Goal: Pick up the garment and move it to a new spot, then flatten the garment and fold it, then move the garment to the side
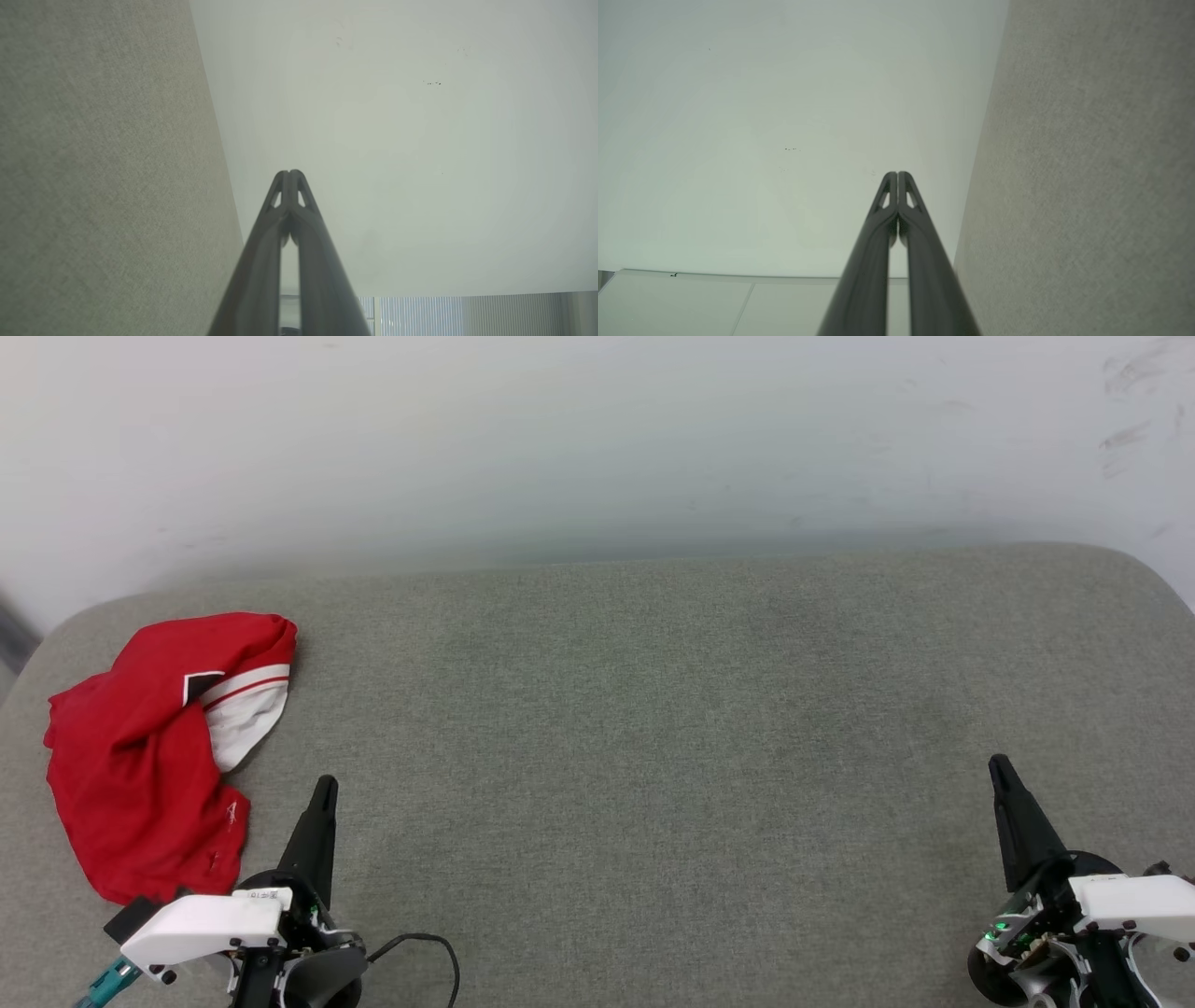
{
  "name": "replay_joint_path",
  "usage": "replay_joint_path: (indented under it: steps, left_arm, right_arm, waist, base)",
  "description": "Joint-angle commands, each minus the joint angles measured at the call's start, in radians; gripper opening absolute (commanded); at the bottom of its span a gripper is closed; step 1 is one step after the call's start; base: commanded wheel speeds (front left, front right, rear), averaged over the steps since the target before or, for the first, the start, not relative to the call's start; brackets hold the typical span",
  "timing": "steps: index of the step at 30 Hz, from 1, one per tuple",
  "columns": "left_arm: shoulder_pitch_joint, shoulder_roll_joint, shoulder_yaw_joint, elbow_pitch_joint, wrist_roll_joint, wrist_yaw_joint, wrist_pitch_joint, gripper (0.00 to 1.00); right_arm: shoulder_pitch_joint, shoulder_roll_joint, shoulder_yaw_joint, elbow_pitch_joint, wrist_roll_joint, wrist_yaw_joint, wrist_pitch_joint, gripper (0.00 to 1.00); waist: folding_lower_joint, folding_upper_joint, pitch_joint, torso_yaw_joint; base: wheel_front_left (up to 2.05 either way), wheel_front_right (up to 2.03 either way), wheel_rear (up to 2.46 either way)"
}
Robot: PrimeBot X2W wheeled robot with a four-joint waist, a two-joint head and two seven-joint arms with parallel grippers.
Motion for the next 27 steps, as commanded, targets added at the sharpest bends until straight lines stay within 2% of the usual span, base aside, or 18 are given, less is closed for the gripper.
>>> replay_joint_path:
  steps: [1,27]
  left_arm:
    - [-0.008,0.0,0.001,0.0,0.001,-0.003,0.002,0.0]
    - [-0.008,0.0,0.001,0.0,0.001,-0.003,0.002,0.0]
  right_arm:
    - [-0.011,0.004,0.001,0.001,-0.005,0.0,0.0,0.0]
    - [-0.011,0.004,0.001,0.001,-0.005,0.0,0.0,0.0]
  waist:
    - [0.0,0.0,0.0,0.0]
    - [0.0,0.0,0.0,0.0]
  base:
    - [0.0,0.0,0.0]
    - [0.0,0.0,0.0]
